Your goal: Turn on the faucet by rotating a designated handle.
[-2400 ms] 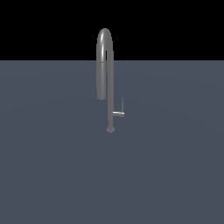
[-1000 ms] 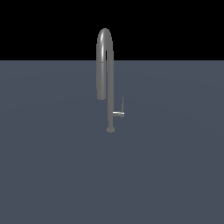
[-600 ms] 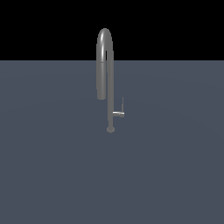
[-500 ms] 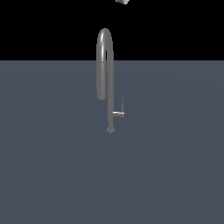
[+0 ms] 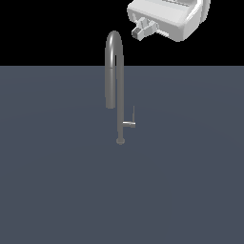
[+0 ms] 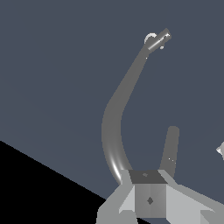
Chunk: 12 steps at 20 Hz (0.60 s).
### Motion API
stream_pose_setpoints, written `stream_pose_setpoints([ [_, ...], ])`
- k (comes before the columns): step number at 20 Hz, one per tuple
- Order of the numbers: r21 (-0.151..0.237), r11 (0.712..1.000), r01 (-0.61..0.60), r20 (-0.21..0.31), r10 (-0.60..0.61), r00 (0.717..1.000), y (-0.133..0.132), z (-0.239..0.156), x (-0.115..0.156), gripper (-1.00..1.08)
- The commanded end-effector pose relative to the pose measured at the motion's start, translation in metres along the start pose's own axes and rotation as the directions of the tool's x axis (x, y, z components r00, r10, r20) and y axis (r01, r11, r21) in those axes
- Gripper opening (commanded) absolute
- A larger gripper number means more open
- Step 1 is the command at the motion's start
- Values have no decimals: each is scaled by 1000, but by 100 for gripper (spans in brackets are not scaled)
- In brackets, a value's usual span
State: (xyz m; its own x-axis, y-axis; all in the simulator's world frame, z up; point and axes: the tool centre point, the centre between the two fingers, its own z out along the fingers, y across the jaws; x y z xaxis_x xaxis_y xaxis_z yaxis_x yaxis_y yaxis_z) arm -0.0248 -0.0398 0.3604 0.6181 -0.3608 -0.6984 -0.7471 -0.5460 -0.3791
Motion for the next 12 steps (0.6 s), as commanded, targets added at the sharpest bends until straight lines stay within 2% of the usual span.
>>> stream_pose_setpoints([
  [1,52,997,-56,49,54,997,1,4,20,-100],
  [7,168,963,-208,182,177,967,7,19,69,-100],
  [12,248,905,-344,305,264,915,16,39,108,-100],
])
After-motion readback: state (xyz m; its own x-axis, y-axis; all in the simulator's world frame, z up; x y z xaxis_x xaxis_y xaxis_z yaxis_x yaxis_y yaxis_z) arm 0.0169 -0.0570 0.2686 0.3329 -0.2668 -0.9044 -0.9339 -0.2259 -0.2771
